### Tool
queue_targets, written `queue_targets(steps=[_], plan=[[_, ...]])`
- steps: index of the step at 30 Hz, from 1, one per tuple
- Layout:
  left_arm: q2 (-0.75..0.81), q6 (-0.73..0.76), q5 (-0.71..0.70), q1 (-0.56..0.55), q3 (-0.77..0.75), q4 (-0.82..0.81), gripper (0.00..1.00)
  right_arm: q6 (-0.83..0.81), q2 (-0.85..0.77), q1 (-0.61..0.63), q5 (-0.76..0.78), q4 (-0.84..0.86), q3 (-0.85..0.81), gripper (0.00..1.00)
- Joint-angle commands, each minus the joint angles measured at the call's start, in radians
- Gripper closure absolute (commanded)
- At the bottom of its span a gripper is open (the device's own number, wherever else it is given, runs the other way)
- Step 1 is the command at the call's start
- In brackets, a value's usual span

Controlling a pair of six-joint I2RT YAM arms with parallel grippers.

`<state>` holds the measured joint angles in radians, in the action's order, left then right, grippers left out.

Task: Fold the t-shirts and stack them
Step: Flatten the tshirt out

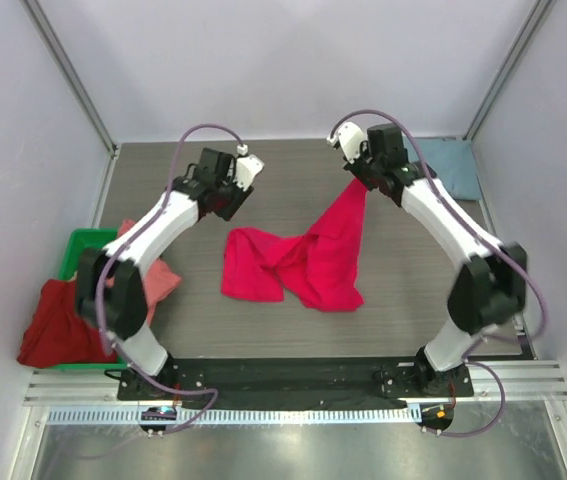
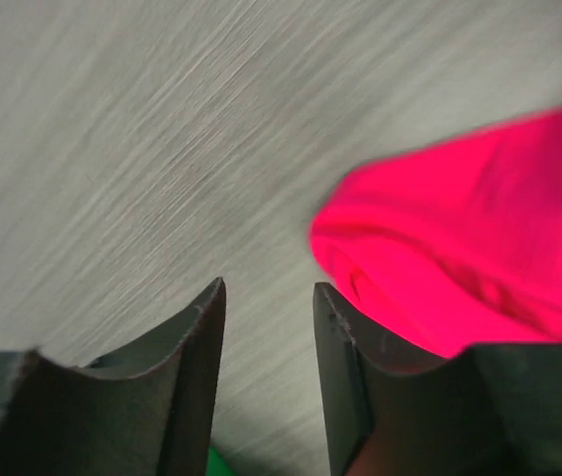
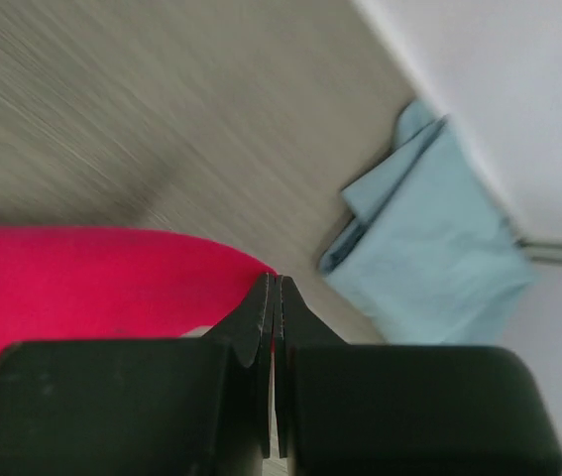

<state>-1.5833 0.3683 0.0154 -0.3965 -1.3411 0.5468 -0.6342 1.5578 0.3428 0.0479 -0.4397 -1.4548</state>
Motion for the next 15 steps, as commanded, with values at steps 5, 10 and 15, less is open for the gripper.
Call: queue_targets(steps=[5,10,15], plan=[[0.022,-0.083,0.158,-0.002,-0.119,0.01,0.55,0.12,0.265,-0.14,-0.008,0.035,-0.185,0.99],[-0.018,-0.017,0.254,-0.154,-0.083,0.238,0.53,0.136,0.271,-0.143,-0.071,0.03,-0.144,0.99],[-0.03,0.049,0.279,-0.242,0.019,0.243,0.5,0.177,0.3,-0.143,-0.105,0.021,-0.118,0.99]])
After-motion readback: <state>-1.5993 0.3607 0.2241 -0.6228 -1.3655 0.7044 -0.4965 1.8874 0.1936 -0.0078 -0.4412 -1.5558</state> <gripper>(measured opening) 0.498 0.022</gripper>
